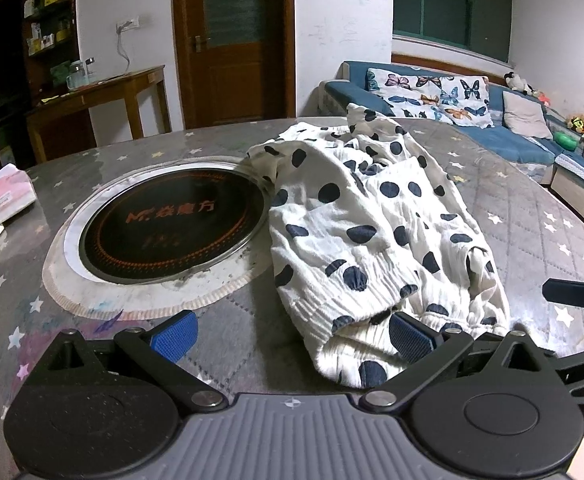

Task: Fold clothes
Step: 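Close the left gripper on the waistband while the right gripper grasps it too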

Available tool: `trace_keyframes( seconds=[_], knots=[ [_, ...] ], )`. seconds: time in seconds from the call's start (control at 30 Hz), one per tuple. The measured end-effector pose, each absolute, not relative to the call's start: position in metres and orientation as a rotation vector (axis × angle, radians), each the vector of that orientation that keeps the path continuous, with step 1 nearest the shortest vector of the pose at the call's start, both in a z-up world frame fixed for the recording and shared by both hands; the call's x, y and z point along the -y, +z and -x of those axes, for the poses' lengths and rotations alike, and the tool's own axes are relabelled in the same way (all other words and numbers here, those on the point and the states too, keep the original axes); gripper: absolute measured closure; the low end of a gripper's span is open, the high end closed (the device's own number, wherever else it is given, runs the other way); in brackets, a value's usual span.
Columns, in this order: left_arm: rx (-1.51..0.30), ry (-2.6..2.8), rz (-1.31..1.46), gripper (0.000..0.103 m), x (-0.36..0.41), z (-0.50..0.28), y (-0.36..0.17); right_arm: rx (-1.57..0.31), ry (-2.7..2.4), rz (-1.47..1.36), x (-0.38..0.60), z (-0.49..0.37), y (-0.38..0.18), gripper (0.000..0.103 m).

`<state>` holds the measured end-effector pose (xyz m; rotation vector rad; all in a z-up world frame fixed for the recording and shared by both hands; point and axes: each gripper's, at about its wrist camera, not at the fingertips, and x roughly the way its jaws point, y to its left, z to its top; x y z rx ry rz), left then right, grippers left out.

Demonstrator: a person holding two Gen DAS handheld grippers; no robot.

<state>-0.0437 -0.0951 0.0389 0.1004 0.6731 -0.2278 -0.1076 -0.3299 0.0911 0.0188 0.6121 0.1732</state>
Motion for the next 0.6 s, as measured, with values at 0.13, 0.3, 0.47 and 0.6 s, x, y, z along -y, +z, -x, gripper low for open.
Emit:
trace_keyframes(
  seconds=[0.13, 0.3, 0.47, 0.6],
  knots=[
    [-0.666, -0.242, -0.105, 0.0, 0.098, 0.039, 0.042, -0.62, 0.188, -0.029, 0.33, 0.105, 0.092, 0.01],
    [-0.651, -0.274, -0.104, 0.0, 0.105, 0.033, 0.049, -0.63, 0.2, -0.036, 0.331, 0.101, 0.092, 0.017],
    [-0.65, -0.312, -0.091, 0.001, 0.114, 0.022, 0.056, -0.646, 0.21, -0.046, 0.335, 0.097, 0.091, 0.026],
    [-0.651, -0.328, -0.098, 0.007, 0.124, 0.011, 0.059, -0.658, 0.214, -0.059, 0.339, 0.095, 0.089, 0.033]
  ],
)
